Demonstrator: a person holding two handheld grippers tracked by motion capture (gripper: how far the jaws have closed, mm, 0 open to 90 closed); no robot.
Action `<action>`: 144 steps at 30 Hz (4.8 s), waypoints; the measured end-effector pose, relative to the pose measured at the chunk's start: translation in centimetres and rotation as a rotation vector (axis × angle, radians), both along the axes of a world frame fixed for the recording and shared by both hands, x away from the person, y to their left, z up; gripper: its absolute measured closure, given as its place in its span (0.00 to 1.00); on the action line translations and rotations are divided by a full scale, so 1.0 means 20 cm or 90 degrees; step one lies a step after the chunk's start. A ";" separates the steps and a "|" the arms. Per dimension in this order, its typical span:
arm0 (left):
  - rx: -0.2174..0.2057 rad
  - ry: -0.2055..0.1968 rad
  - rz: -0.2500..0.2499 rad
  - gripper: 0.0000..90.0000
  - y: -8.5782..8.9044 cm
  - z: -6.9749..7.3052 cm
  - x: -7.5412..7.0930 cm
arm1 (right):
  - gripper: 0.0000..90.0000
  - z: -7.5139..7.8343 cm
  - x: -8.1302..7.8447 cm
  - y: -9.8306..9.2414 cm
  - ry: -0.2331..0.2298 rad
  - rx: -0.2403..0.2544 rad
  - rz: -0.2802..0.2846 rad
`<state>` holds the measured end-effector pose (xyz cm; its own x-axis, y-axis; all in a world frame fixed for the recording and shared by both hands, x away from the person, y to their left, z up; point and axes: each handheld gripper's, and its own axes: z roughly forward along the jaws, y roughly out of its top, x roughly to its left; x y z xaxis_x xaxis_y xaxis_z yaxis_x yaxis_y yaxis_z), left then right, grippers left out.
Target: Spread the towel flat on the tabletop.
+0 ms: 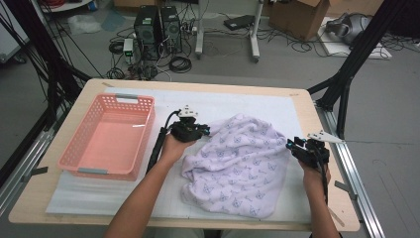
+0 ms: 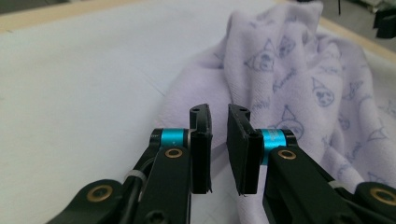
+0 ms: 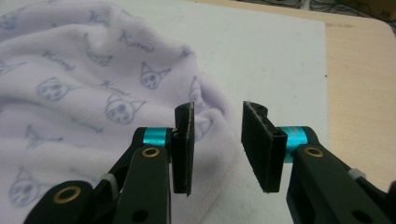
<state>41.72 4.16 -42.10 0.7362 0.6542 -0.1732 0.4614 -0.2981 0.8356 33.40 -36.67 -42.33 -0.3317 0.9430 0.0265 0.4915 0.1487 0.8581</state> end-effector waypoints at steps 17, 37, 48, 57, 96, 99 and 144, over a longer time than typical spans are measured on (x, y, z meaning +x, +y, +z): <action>0.108 0.020 -0.070 0.95 -0.33 -0.08 0.01 | 0.70 -0.04 -0.05 -0.06 0.014 0.056 0.031; -0.059 -0.003 0.155 0.50 0.19 -0.02 0.01 | 0.53 -0.11 -0.01 0.08 0.077 0.059 0.152; -0.031 0.011 0.070 0.38 0.22 -0.04 -0.20 | 0.50 -0.14 0.00 0.25 0.106 -0.039 0.215; 0.023 0.067 -0.029 0.48 0.15 -0.13 -0.29 | 0.95 -0.13 0.01 0.26 0.115 -0.034 0.228; -0.009 0.012 0.065 0.38 0.30 -0.10 -0.41 | 0.52 -0.07 -0.13 0.26 0.051 -0.021 0.214; 0.005 0.026 0.058 0.38 0.27 -0.13 -0.41 | 0.52 -0.11 -0.15 0.32 0.087 -0.024 0.279; -0.073 -0.039 0.092 0.59 0.30 -0.07 -0.43 | 0.73 0.07 -0.15 0.27 -0.048 -0.027 0.127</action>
